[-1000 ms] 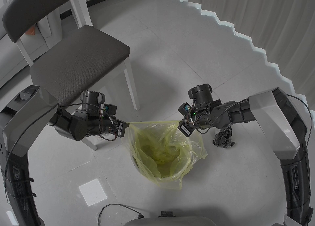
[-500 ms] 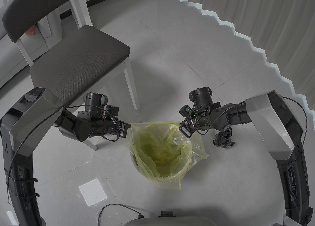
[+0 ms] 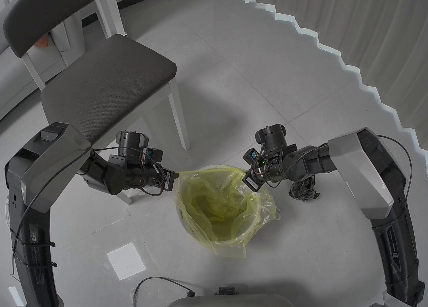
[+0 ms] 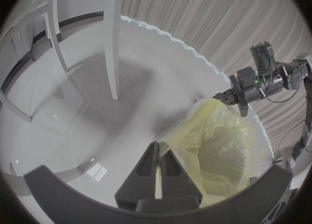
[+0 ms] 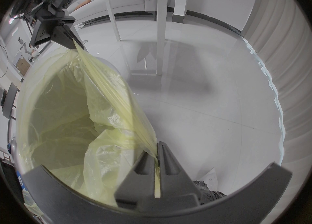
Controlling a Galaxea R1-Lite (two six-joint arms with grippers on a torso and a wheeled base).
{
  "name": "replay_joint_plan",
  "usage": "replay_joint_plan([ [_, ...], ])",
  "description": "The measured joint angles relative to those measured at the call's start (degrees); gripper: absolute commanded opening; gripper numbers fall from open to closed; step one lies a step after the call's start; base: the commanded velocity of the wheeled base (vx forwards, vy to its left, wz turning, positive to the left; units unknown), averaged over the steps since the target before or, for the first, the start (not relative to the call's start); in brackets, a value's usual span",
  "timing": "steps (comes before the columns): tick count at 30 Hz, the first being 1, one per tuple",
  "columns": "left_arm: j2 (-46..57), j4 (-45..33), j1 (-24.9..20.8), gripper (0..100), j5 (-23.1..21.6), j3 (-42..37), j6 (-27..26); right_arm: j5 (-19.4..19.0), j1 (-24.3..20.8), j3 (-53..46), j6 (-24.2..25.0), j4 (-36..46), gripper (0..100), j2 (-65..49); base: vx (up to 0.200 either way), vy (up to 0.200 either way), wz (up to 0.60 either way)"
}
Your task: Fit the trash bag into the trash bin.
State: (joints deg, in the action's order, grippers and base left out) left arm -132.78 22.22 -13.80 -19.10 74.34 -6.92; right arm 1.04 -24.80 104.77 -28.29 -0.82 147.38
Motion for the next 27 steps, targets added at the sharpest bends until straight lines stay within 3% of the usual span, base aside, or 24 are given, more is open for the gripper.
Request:
replay_joint_plan([
  [12, -0.2, 0.8, 0.9, 0, -0.1, 1.0, 0.1, 0.0, 0.2, 1.0, -0.2, 0.2, 0, -0.1, 0.0, 0.0, 0.0],
  [27, 1.0, 1.8, 1.4, 0, 0.2, 3.1, 5.0, 0.0, 1.0, 5.4, -0.9, 0.8, 0, -1.1, 0.0, 0.0, 0.0],
])
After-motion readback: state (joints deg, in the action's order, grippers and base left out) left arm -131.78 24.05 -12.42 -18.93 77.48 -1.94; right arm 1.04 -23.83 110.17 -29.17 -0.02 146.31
